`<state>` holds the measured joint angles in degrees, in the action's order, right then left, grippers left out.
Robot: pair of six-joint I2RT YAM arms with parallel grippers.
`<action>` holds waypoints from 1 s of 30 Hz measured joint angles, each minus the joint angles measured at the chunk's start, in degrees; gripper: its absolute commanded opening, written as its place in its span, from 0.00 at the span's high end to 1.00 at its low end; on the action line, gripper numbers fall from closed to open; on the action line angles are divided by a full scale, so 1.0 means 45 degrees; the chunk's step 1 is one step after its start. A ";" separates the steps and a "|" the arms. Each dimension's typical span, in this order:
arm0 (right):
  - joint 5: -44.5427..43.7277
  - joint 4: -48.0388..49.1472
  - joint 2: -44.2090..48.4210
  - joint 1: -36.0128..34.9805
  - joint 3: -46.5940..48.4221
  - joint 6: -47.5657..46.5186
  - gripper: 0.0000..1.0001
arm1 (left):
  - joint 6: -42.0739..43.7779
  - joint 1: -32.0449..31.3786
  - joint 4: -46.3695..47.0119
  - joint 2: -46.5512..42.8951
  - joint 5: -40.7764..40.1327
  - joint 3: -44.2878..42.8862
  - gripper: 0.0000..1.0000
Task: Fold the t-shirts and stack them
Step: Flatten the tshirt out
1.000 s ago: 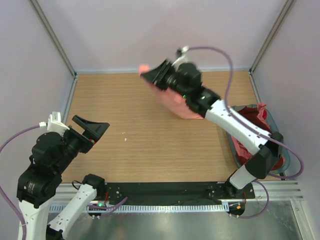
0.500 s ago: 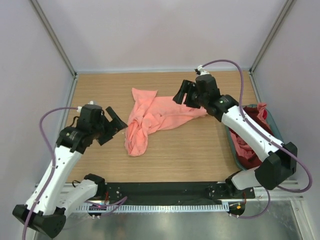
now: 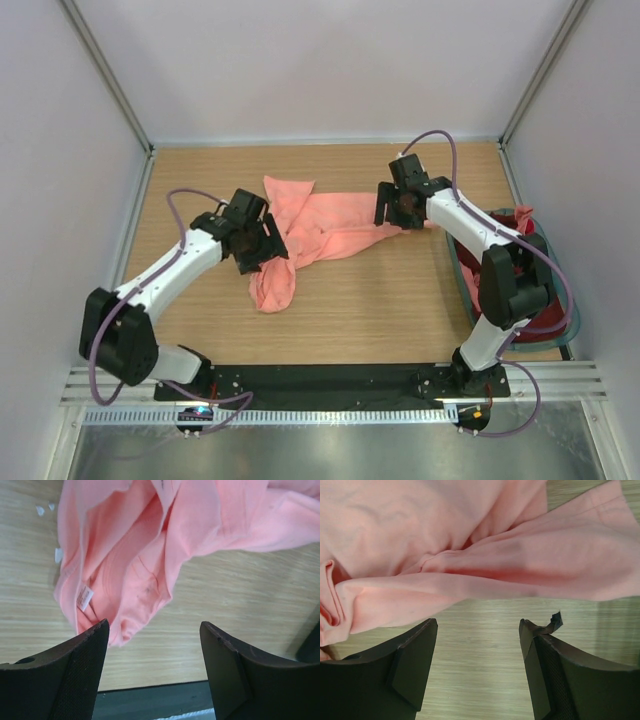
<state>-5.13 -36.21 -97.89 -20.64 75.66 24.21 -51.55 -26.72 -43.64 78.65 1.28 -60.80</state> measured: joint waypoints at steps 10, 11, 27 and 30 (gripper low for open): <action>0.0024 -0.0481 0.0000 0.0204 0.0000 -0.0282 0.26 | 0.1540 0.0699 0.0083 0.4551 -0.1190 -0.2705 0.28; 0.0073 -0.0491 0.0000 0.0209 0.0000 -0.0253 0.26 | 0.1651 0.0845 0.0087 0.4945 -0.1268 -0.2987 0.28; -0.0005 -0.1253 0.0000 0.0209 0.0413 -0.0311 0.26 | 0.3050 0.2701 -0.0937 0.7436 -0.3128 -0.6212 1.00; -0.0029 -0.1360 0.0000 0.0209 0.0432 -0.0311 0.26 | 0.3453 0.3599 -0.1103 0.6596 -0.4065 -0.6309 0.93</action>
<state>-5.26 -42.33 -97.89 -19.70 77.60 22.81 -36.01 -10.52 -48.60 108.33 -17.02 -89.19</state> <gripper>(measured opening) 0.737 0.018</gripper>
